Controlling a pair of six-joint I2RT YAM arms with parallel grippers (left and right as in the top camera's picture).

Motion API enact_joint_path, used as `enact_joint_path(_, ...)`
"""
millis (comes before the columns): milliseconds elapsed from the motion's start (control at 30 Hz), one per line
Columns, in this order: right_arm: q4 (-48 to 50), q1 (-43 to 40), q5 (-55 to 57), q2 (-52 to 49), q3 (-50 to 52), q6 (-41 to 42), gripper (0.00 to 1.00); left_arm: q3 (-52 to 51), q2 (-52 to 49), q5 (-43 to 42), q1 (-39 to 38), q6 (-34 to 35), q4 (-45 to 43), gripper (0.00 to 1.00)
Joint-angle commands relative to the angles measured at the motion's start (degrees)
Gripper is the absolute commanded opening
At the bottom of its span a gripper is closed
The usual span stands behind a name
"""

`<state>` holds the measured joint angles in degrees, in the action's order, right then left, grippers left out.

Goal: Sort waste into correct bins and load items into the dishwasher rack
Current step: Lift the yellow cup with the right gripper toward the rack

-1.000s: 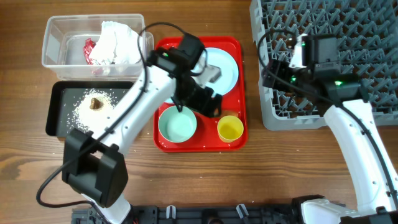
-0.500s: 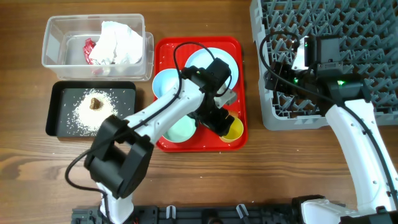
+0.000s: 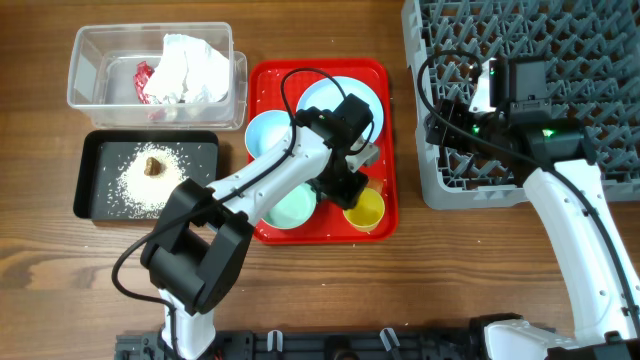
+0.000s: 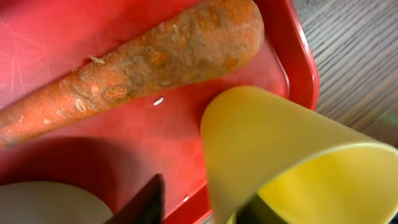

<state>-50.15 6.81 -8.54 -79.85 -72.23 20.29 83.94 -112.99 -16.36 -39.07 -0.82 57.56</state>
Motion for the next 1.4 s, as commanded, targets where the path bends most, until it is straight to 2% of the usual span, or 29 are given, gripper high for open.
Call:
enact_joint_path(0, -0.22, -0.09, -0.48, 0.2, -0.61, -0.63, 0.77, 1.27, -0.59, 0.17, -0.42, 4.02, -0.24, 0.04)
enact_joint_path(133, -0.24, -0.09, -0.48, 0.2, -0.61, -0.63, 0.77, 1.29, -0.42, 0.13, -0.42, 7.45, -0.15, 0.04)
enact_joint_path(367, -0.2, -0.09, -2.49, 0.2, -0.61, -0.87, 0.78, 7.82, 4.83, -3.85, 2.69, 7.78, 4.92, 0.04)
enact_joint_path(533, -0.55, -0.09, -10.69, 0.2, -0.61, -7.93, 0.81, 10.69, 10.49, -8.22, 9.81, 7.8, 3.93, 0.04)
enact_joint_path(600, 0.24, -0.33, -14.69, 0.2, -0.61, -10.71, 0.82, 10.69, 11.65, -13.31, 14.73, 8.04, 3.56, 0.04)
enact_joint_path(700, 5.4, -1.38, -27.65, 0.2, -0.17, -14.43, 0.83, 10.69, 11.56, -24.57, 21.09, 8.15, 2.14, 0.04)
enact_joint_path(900, 21.73, -1.75, -49.11, -1.99, 2.49, -13.92, 0.87, 10.69, 11.52, -49.27, 29.38, 8.13, -5.75, 0.04)
enact_joint_path(1067, 38.73, -1.73, -66.14, -6.03, 4.33, -9.2, 0.93, 10.69, 11.52, -56.46, 30.45, 8.11, -6.86, 0.04)
enact_joint_path(1200, 43.12, -0.59, -66.58, -7.34, 4.33, -8.26, 0.95, 10.69, 11.52, -61.13, 30.27, 8.15, -9.2, 0.04)
enact_joint_path(1367, 47.71, 1.7, -66.64, -7.37, 4.33, -6.43, 0.95, 10.69, 11.52, -61.57, 30.18, 8.15, -10.1, 0.04)
